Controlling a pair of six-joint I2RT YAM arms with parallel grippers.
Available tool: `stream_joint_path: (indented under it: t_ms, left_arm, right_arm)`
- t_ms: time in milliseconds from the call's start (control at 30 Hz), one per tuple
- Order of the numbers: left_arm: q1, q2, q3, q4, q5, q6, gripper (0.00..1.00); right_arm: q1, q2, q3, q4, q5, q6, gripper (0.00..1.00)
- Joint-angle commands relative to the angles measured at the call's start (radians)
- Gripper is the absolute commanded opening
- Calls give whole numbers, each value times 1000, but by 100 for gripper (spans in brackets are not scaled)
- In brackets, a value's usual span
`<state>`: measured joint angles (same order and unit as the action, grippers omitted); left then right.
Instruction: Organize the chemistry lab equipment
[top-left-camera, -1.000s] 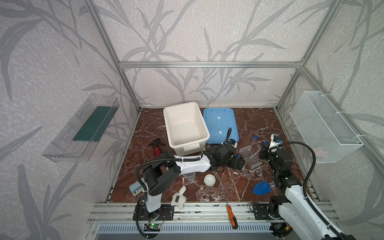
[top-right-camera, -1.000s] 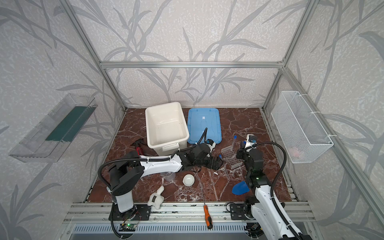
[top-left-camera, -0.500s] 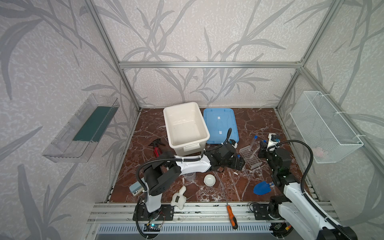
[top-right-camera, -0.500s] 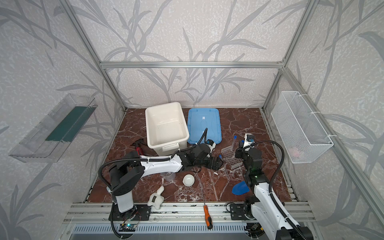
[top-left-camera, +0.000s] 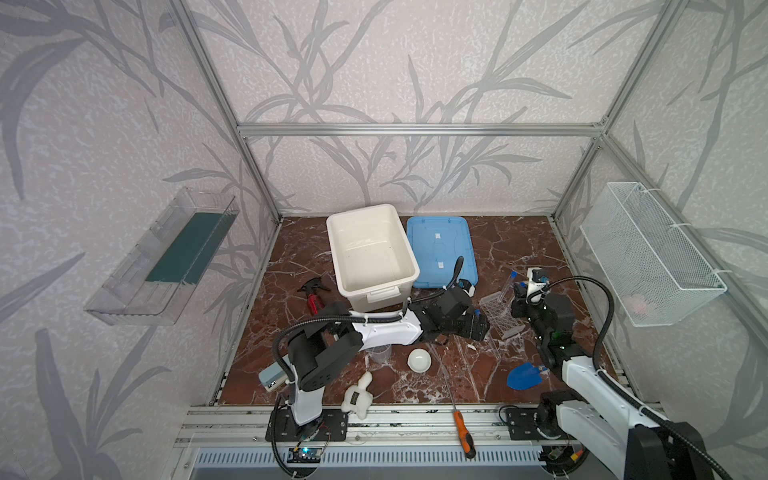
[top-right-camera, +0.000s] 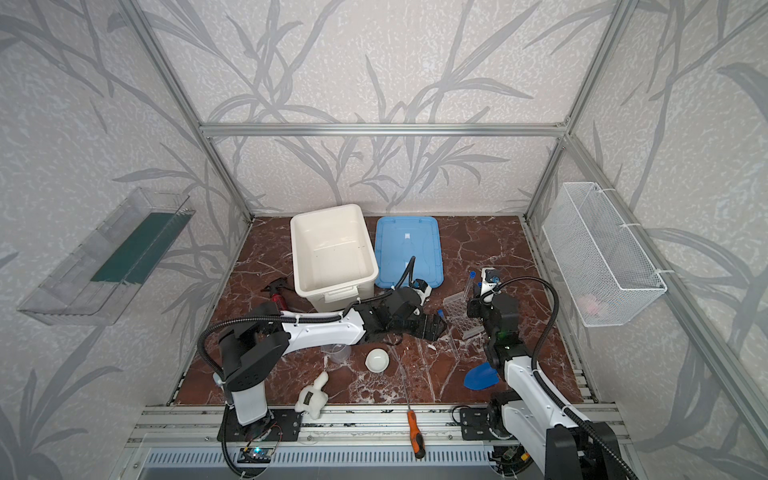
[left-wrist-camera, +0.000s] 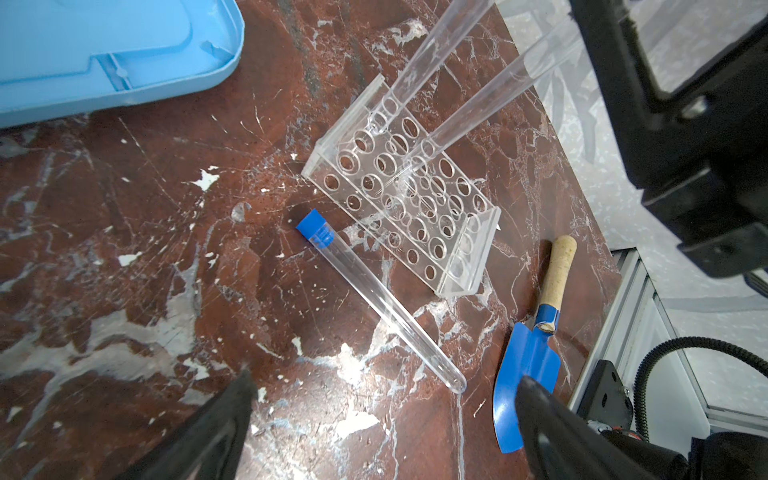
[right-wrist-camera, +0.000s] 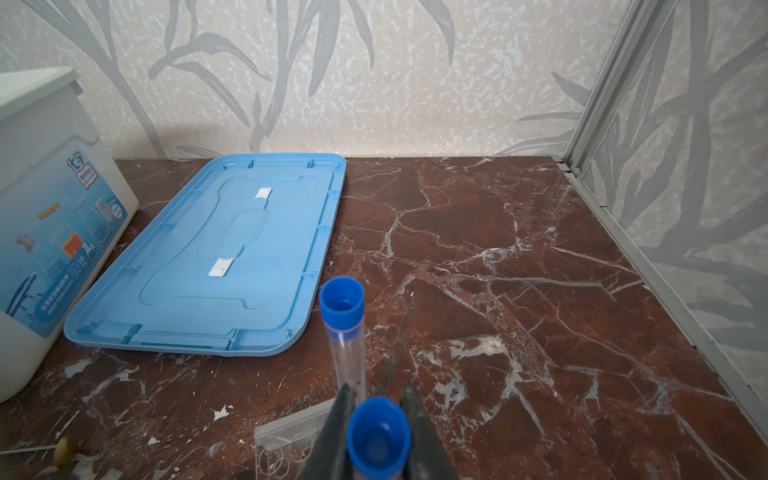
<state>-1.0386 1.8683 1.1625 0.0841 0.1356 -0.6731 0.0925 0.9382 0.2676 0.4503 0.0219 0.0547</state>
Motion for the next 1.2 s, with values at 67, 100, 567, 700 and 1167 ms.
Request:
stream_joint_path:
  t_ms: [67,100,567,700,1167]
  left_arm:
    - [-1,9,19,-28,-50,11,99]
    - [-4,10,29,-48,-62,18,99]
    - [-41,154,261,-333,-82,82,92]
    - [-52,208,323,-385,-81,90,89]
    - [-86,369,520,-532,-121,114,77]
  right_arm:
    - [3,-4,-2,-60,56,46,28]
    - [3,-10,-2,-66,67,48,30]
    - [1,-372,138,-610,177,198,89]
    - [-2,-450,207,-813,170,198,89]
    - [-4,-535,264,-946,44,447,99]
